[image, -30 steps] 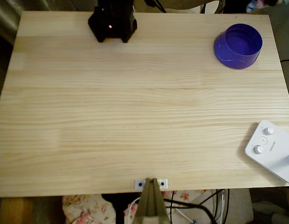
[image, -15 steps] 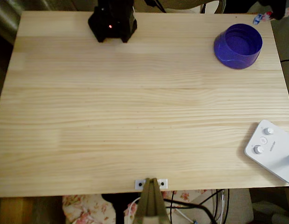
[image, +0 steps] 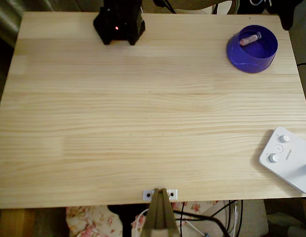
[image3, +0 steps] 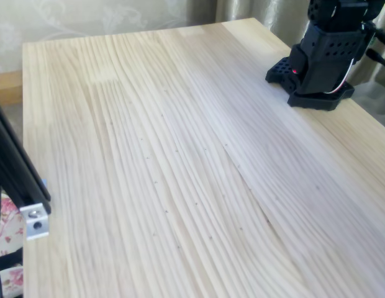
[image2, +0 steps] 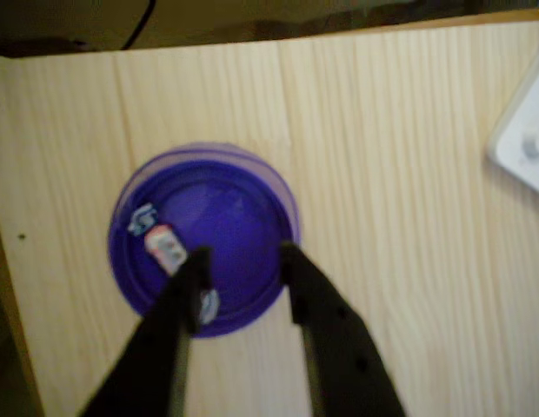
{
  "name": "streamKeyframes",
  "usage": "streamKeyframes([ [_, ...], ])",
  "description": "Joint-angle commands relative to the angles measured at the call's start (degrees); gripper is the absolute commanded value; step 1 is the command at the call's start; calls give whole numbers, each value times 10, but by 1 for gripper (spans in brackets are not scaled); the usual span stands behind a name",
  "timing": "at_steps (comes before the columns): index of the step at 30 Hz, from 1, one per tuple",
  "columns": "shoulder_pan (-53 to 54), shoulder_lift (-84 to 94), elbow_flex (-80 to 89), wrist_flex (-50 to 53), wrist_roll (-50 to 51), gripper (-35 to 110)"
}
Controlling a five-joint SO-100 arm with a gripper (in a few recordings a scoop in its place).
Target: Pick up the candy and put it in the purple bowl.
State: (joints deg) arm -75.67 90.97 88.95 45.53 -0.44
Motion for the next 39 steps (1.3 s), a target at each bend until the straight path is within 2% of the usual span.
streamKeyframes([
  [1,-9,54,-1,-5,2,11],
  [5,4,73,17,-4,1,0],
  [13,73,160,87,-4,8,0],
  [17,134,203,121,32,7,0],
  [20,190,229,148,54,-17,1],
  [25,297,297,210,71,48,1],
  [30,420,351,268,43,103,-1],
  [39,615,403,359,61,102,-1],
])
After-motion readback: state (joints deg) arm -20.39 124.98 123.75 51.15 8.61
